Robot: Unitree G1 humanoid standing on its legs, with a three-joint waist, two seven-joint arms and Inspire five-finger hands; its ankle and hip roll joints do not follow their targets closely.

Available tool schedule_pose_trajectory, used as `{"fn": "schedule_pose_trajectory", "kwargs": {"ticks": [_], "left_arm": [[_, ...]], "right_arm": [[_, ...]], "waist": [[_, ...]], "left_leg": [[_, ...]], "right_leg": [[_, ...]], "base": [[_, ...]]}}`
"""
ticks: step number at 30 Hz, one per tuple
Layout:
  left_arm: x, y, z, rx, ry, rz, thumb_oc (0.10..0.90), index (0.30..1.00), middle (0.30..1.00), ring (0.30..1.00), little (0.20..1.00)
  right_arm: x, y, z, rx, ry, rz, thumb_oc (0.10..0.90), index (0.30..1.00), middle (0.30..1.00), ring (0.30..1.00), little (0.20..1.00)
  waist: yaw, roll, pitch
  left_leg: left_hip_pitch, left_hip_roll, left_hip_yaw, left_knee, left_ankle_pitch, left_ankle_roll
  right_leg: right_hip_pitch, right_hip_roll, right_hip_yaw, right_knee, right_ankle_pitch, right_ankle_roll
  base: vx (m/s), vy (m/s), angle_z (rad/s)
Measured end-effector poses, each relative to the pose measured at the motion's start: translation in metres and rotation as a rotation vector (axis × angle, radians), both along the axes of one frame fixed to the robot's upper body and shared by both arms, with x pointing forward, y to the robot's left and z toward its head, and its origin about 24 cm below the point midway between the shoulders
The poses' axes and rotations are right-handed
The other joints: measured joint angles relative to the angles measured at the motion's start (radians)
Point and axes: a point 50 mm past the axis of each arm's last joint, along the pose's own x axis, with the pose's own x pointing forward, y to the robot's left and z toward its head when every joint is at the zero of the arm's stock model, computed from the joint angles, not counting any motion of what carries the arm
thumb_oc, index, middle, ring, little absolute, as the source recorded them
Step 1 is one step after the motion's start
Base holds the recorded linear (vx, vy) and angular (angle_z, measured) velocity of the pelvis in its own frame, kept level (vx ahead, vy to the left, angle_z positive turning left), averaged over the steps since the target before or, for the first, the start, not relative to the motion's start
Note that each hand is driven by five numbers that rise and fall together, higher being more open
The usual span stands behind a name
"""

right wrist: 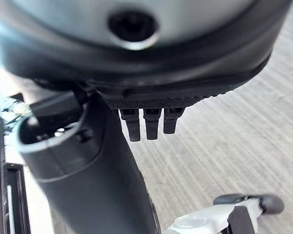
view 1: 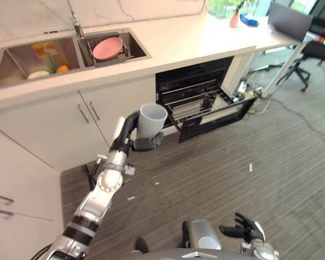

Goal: Place the dishes in the dishwasher.

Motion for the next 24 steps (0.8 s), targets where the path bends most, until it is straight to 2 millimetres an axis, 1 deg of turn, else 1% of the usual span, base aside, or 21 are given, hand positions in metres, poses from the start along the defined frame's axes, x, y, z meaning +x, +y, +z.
{"fn": "schedule_pose_trajectory", "kwargs": {"ticks": [1,2,3,4,5,6,8,9,10,11,12,14,15,16,17,18,19,20,21,23,24], "left_arm": [[0.004,0.002,0.014,-0.017,-0.066,0.024,0.4,0.3,0.3,0.3,0.3],[0.005,0.002,0.016,-0.011,-0.079,0.027,0.4,0.3,0.3,0.3,0.3],[0.004,0.0,0.016,-0.004,-0.087,0.032,0.4,0.3,0.3,0.3,0.3],[0.002,-0.001,0.011,-0.006,-0.07,0.042,0.4,0.3,0.3,0.3,0.3],[0.002,-0.001,0.011,-0.006,-0.07,0.042,0.4,0.3,0.3,0.3,0.3],[-0.002,0.001,-0.003,0.014,-0.022,0.066,0.4,0.3,0.3,0.3,0.3],[-0.004,0.0,-0.015,0.004,0.027,0.079,0.4,0.3,0.3,0.3,0.3],[-0.006,0.001,-0.018,0.006,0.038,0.083,0.4,0.3,0.3,0.3,0.3],[-0.006,0.001,-0.018,0.006,0.038,0.083,0.4,0.3,0.3,0.3,0.3],[-0.005,0.0,-0.015,0.009,0.029,0.076,0.4,0.3,0.3,0.3,0.3],[-0.001,-0.001,-0.01,0.007,0.008,0.073,0.4,0.3,0.3,0.3,0.3],[-0.001,0.0,-0.007,0.002,-0.017,0.091,0.4,0.3,0.3,0.3,0.3],[0.001,0.001,-0.004,0.007,-0.026,0.089,0.4,0.3,0.3,0.3,0.3],[0.001,-0.002,-0.005,0.008,-0.025,0.078,0.4,0.3,0.3,0.3,0.3],[0.001,-0.002,-0.005,0.008,-0.025,0.078,0.4,0.3,0.3,0.3,0.3],[-0.001,-0.006,-0.009,0.008,-0.014,0.071,0.4,0.3,0.3,0.3,0.3],[-0.002,-0.018,-0.011,0.004,-0.002,0.027,0.4,0.3,0.3,0.3,0.3],[-0.002,-0.018,-0.011,0.004,-0.002,0.027,0.4,0.3,0.3,0.3,0.3],[-0.004,-0.026,-0.013,0.007,0.0,-0.002,0.4,0.3,0.3,0.3,0.3],[0.0,-0.026,-0.007,0.07,-0.033,-0.015,0.4,0.3,0.3,0.3,0.3],[0.003,-0.028,0.001,0.064,-0.067,-0.019,0.4,0.3,0.3,0.3,0.3]], "right_arm": [[0.025,-0.007,0.036,-0.011,-0.245,-0.041,0.8,0.9,0.9,0.9,0.9],[0.03,-0.01,0.044,-0.02,-0.293,-0.052,0.8,0.9,0.9,0.9,0.9],[0.036,-0.017,0.055,-0.028,-0.35,-0.094,0.8,0.9,0.9,0.9,0.9],[0.037,-0.021,0.062,-0.036,-0.388,-0.123,0.8,0.9,0.9,0.9,0.9],[0.037,-0.021,0.062,-0.036,-0.388,-0.123,0.8,0.9,0.9,0.9,0.9],[0.046,-0.025,0.084,-0.055,-0.489,-0.102,0.8,0.9,0.9,0.9,0.9],[0.062,-0.022,0.104,-0.043,-0.589,-0.067,0.8,0.9,0.9,0.9,0.9],[0.069,-0.017,0.116,-0.032,-0.653,-0.04,0.8,0.9,0.9,0.9,0.9],[0.069,-0.017,0.116,-0.032,-0.653,-0.04,0.8,0.9,0.9,0.9,0.9],[0.078,-0.013,0.131,-0.021,-0.74,-0.014,0.8,0.9,0.9,0.9,0.9],[0.086,-0.005,0.156,-0.012,-0.839,0.05,0.8,0.9,0.9,0.9,0.9],[0.097,0.009,0.178,-0.012,-0.929,0.162,0.8,0.9,0.9,0.9,0.9],[0.107,0.024,0.192,0.007,-0.981,0.246,0.8,0.9,0.9,0.9,0.9],[0.109,0.033,0.199,0.025,-1.02,0.285,0.8,0.9,0.9,0.9,0.9],[0.109,0.033,0.199,0.025,-1.02,0.285,0.8,0.9,0.9,0.9,0.9],[0.114,0.045,0.205,0.05,-1.05,0.333,0.8,0.9,0.9,0.9,0.9],[0.111,0.052,0.207,0.066,-1.057,0.382,0.8,0.9,0.9,0.9,0.9],[0.111,0.052,0.207,0.066,-1.057,0.382,0.8,0.9,0.9,0.9,0.9],[0.101,0.053,0.207,0.065,-1.049,0.412,0.8,0.9,0.9,0.9,0.9],[0.098,0.06,0.211,0.097,-1.068,0.448,0.8,0.9,0.9,0.9,0.9],[0.098,0.062,0.219,0.138,-1.115,0.433,0.8,0.9,0.9,0.9,0.9]], "waist": [[-0.033,0.045,0.012],[-0.036,0.042,0.01],[-0.054,0.031,0.005],[-0.036,0.031,-0.015],[-0.036,0.031,-0.015],[-0.025,0.026,-0.042],[-0.002,0.048,-0.051],[0.01,0.043,-0.052],[0.01,0.043,-0.052],[-0.001,0.038,-0.05],[0.009,0.004,-0.042],[0.036,-0.037,-0.039],[0.036,-0.073,-0.032],[0.035,-0.08,-0.03],[0.035,-0.08,-0.03],[0.052,-0.077,-0.029],[0.044,-0.064,-0.03],[0.044,-0.064,-0.03],[0.034,-0.035,-0.036],[0.011,-0.033,-0.062],[0.007,-0.01,-0.065]], "left_leg": [[0.031,-0.033,0.006,0.005,-0.047,-0.064],[0.05,-0.047,0.005,0.006,-0.065,-0.066],[0.1,-0.057,0.005,0.005,-0.112,-0.077],[0.115,-0.065,0.019,0.006,-0.125,-0.089],[0.115,-0.065,0.019,0.006,-0.125,-0.089],[0.181,-0.07,0.03,0.012,-0.155,-0.123],[0.17,-0.034,0.044,0.124,-0.158,-0.135],[0.164,-0.013,0.072,0.164,-0.193,-0.17],[0.164,-0.013,0.072,0.164,-0.193,-0.17],[0.135,0.016,0.086,0.196,-0.171,-0.203],[-0.015,0.092,0.083,0.572,-0.124,-0.282],[-0.117,0.102,0.027,0.677,-0.136,-0.301],[-0.159,0.108,0.02,0.566,-0.171,-0.267],[-0.155,0.112,0.029,0.41,-0.167,-0.222],[-0.155,0.112,0.029,0.41,-0.167,-0.222],[-0.144,0.092,-0.022,0.227,-0.122,-0.163],[-0.203,0.08,-0.014,0.199,-0.006,-0.12],[-0.203,0.08,-0.014,0.199,-0.006,-0.12],[-0.229,0.078,0.022,0.187,0.092,-0.07],[-0.16,0.047,0.067,0.082,0.076,-0.056],[-0.131,0.032,0.063,0.017,0.077,-0.055]], "right_leg": [[-0.018,0.065,0.021,-0.299,0.01,-0.018],[-0.013,0.085,0.021,-0.375,0.03,-0.036],[0.012,0.087,-0.081,-0.452,0.087,-0.079],[0.041,0.085,-0.162,-0.515,0.119,-0.109],[0.041,0.085,-0.162,-0.515,0.119,-0.109],[0.097,0.107,-0.143,-0.56,0.219,-0.3],[0.177,0.166,-0.101,-0.642,0.215,-0.315],[0.229,0.181,-0.081,-0.691,0.222,-0.316],[0.229,0.181,-0.081,-0.691,0.222,-0.316],[0.265,0.189,-0.063,-0.705,0.194,-0.303],[0.322,0.193,-0.035,-0.734,0.172,-0.308],[0.338,0.187,0.028,-0.74,0.173,-0.305],[0.366,0.188,0.055,-0.758,0.168,-0.295],[0.391,0.196,0.066,-0.775,0.165,-0.291],[0.391,0.196,0.066,-0.775,0.165,-0.291],[0.412,0.212,0.111,-0.773,0.159,-0.282],[0.447,0.223,0.121,-0.78,0.138,-0.253],[0.447,0.223,0.121,-0.78,0.138,-0.253],[0.477,0.24,0.096,-0.784,0.116,-0.22],[0.498,0.221,0.091,-0.818,0.106,-0.213],[0.502,0.221,0.106,-0.825,0.105,-0.214]], "base": [[0.27,0.002,-0.02],[0.32,0.001,0.27],[0.39,-0.021,0.2],[0.12,-0.023,0.18],[0.26,-0.029,-0.19],[0.23,-0.037,-0.14],[0.2,-0.076,-0.55],[0.13,-0.086,-0.59],[0.14,-0.137,-0.25],[0.08,-0.073,-0.13],[0.11,-0.068,-0.35],[0.23,0.096,-0.81],[0.24,0.146,-0.77],[0.16,0.089,-0.45],[0.02,0.029,-0.69],[0.06,0.046,-0.98],[0.06,0.046,-0.98],[0.13,0.083,-0.51],[0.17,0.107,-0.25],[0.13,0.089,-0.48],[0.05,0.037,-0.35]]}}
